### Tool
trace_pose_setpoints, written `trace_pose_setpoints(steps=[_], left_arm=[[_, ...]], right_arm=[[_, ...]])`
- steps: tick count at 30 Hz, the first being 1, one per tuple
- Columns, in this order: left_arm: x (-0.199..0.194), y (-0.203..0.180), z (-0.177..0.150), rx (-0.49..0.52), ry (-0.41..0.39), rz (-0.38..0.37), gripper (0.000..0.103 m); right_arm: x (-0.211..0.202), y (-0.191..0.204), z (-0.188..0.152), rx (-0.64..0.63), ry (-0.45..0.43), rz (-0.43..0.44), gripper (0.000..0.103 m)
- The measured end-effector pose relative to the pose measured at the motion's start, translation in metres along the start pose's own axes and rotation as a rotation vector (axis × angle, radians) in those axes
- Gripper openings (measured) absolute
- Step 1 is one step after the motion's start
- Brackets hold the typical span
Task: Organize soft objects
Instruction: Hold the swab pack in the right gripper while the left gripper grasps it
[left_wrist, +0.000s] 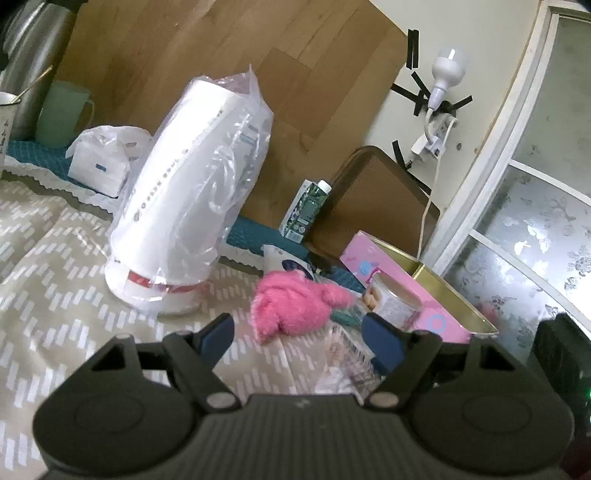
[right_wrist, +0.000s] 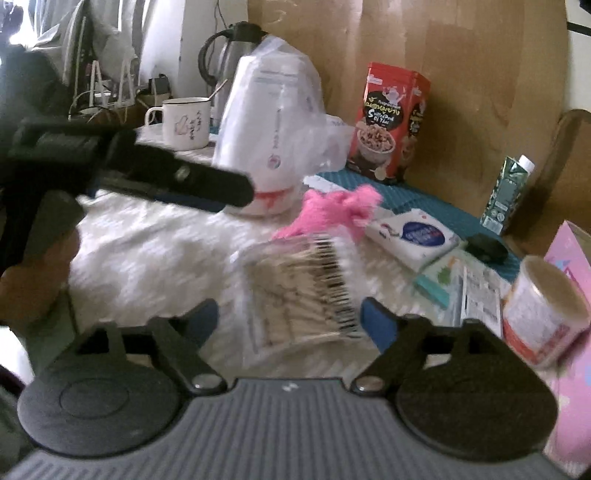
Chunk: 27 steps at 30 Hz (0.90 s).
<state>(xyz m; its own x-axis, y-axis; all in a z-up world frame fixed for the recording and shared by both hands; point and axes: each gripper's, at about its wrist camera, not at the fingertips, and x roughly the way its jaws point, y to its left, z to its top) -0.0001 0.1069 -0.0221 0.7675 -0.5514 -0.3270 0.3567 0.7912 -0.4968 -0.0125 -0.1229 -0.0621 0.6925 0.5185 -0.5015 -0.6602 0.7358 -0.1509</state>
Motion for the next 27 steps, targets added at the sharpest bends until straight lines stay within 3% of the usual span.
trace_pose_setpoints(steps=[6, 11, 14, 16, 19, 21, 27], left_arm=[[0.008, -0.013, -0.002, 0.042, 0.056, 0.024, 0.073], [0.015, -0.036, -0.015, 0.075, 0.136, -0.019, 0.070], [0.019, -0.047, -0.019, 0.122, 0.155, 0.007, 0.068], [0.023, -0.048, -0.018, 0.151, 0.149, 0.096, 0.068], [0.023, -0.029, -0.011, 0.050, 0.160, 0.115, 0.068], [0.016, -0.020, -0.006, -0.009, 0.146, 0.098, 0.068], [-0.005, -0.023, -0.002, -0.007, 0.130, 0.068, 0.070]], right_arm=[[-0.006, -0.001, -0.007, 0.053, -0.014, -0.024, 0.091], [-0.008, -0.016, -0.010, 0.127, -0.014, -0.023, 0.091], [-0.010, -0.017, -0.011, 0.159, 0.002, 0.046, 0.088], [-0.017, -0.015, -0.011, 0.190, 0.003, 0.173, 0.087], [-0.028, -0.007, -0.012, 0.187, -0.015, 0.278, 0.086], [-0.034, -0.007, -0.012, 0.185, -0.031, 0.260, 0.086], [-0.034, -0.020, -0.013, 0.215, -0.046, 0.179, 0.086]])
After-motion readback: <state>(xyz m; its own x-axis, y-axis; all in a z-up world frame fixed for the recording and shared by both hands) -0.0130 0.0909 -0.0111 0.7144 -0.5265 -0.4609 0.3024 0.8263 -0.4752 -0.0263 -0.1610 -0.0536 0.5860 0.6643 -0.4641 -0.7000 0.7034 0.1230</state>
